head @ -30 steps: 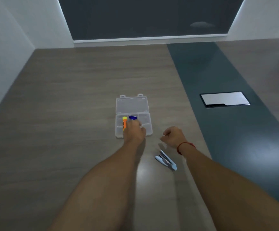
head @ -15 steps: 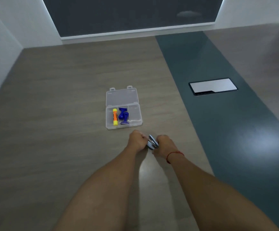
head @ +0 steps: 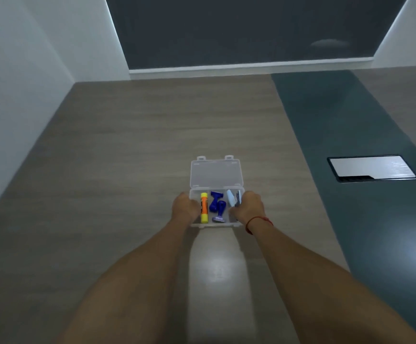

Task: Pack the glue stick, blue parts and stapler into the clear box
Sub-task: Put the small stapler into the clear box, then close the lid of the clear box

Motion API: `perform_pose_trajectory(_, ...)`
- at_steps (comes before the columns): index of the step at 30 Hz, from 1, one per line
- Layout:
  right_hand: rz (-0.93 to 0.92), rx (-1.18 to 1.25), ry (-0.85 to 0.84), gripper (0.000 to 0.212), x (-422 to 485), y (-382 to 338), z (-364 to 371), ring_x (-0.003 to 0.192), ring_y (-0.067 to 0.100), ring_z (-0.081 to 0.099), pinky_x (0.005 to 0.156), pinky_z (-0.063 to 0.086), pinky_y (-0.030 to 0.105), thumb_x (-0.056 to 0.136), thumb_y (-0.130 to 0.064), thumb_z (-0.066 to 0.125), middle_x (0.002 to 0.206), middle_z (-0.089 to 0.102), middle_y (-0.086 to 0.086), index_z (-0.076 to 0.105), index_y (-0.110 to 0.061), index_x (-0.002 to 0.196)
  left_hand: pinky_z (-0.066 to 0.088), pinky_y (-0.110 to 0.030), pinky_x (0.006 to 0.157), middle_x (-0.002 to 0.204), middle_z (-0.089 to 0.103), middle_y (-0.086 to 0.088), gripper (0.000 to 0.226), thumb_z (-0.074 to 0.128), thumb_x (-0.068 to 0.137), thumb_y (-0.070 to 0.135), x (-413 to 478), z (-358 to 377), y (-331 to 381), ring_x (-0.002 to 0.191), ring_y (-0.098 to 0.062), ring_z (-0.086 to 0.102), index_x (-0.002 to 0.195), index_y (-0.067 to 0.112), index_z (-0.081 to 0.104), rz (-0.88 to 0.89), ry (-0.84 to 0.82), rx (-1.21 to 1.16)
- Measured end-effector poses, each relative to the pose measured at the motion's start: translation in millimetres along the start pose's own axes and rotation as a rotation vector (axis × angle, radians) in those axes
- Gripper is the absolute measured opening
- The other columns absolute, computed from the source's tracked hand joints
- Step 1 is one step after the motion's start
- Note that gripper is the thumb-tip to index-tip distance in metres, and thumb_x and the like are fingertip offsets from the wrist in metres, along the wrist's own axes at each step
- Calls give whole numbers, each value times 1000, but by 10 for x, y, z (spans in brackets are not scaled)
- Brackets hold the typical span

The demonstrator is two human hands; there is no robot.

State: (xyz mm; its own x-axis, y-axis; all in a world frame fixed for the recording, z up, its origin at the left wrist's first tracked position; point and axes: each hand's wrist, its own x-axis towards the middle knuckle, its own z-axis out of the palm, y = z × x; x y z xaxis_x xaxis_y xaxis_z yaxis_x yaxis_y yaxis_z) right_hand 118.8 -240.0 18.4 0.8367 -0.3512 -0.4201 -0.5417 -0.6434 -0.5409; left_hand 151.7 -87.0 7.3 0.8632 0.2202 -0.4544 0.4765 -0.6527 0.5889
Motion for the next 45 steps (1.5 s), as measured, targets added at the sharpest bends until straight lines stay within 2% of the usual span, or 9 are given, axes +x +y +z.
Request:
perform_pose_trajectory(11, -15, 39, 203, 33, 305, -216, 3, 99, 31, 65, 76, 52, 31, 89, -26, 59, 111, 66, 16, 63, -1, 110, 46, -30, 80, 127, 62, -20, 33, 48, 94, 13, 259, -14, 225, 116, -34, 60, 122, -3, 58, -23, -67, -44)
perform_pose_trajectory(18, 144, 301, -10, 43, 770, -356, 13, 109, 33, 62, 92, 55, 43, 88, -26, 56, 122, 61, 16, 52, -3, 124, 47, -33, 89, 132, 58, -19, 40, 44, 93, 14, 566, -18, 466, 121, -33, 56, 130, -1, 52, -38, -104, -114)
perform_pose_trajectory(22, 188, 317, -5, 57, 864, -437, -18, 116, 35, 57, 97, 50, 45, 92, -46, 42, 131, 54, 17, 48, -6, 133, 45, -45, 104, 136, 54, -19, 66, 36, 92, 51, 668, -11, 565, 124, -36, 53, 135, 2, 47, -80, -33, -236)
perform_pose_trajectory(25, 186, 389, 36, 83, 787, -495, -84, 113, 34, 58, 97, 47, 45, 90, -66, 12, 128, 58, 20, 56, -7, 129, 51, -42, 85, 99, 66, -19, 92, 9, 78, 79, 627, -31, 575, 93, -31, 62, 95, 8, 65, -77, 23, -360)
perform_pose_trajectory(28, 198, 541, 45, 94, 574, -543, -195, 102, 30, 64, 92, 49, 42, 91, -68, 3, 115, 67, 20, 59, -1, 126, 32, -29, 54, 62, 43, -1, 69, 8, 86, 74, 340, -137, 629, 57, -15, 41, 57, 19, 38, -86, 68, -547)
perform_pose_trajectory(31, 184, 623, 41, 94, 311, -509, -311, 81, 24, 59, 79, 50, 36, 92, -67, 8, 111, 69, 23, 52, 7, 132, 30, -27, 56, 68, 44, 2, 62, 18, 86, 74, 70, -206, 614, 61, -13, 41, 63, 23, 44, -67, 85, -641)
perform_pose_trajectory(33, 170, 612, 31, 81, 138, -443, -326, 99, 32, 65, 84, 50, 36, 97, -57, 21, 118, 67, 22, 52, 8, 133, 41, -33, 65, 73, 53, -4, 60, 35, 89, 65, -74, -204, 542, 72, -22, 51, 75, 15, 63, -69, 94, -593)
perform_pose_trajectory(37, 148, 528, -2, 46, -121, -187, -193, 125, 33, 54, 97, 43, 32, 96, -23, 49, 137, 56, 20, 50, 3, 133, 39, -35, 111, 143, 53, -13, 51, 58, 90, 26, -316, -57, 305, 132, -29, 51, 135, 5, 54, -91, 79, -466)
perform_pose_trajectory(45, -11, 297, -37, 53, -273, 292, 184, 130, 32, 50, 107, 38, 31, 94, -17, 54, 143, 51, 18, 40, -3, 144, 40, -30, 107, 144, 53, -14, 67, 71, 81, 30, -424, 250, -132, 131, -28, 52, 140, 6, 50, 81, 127, -209)
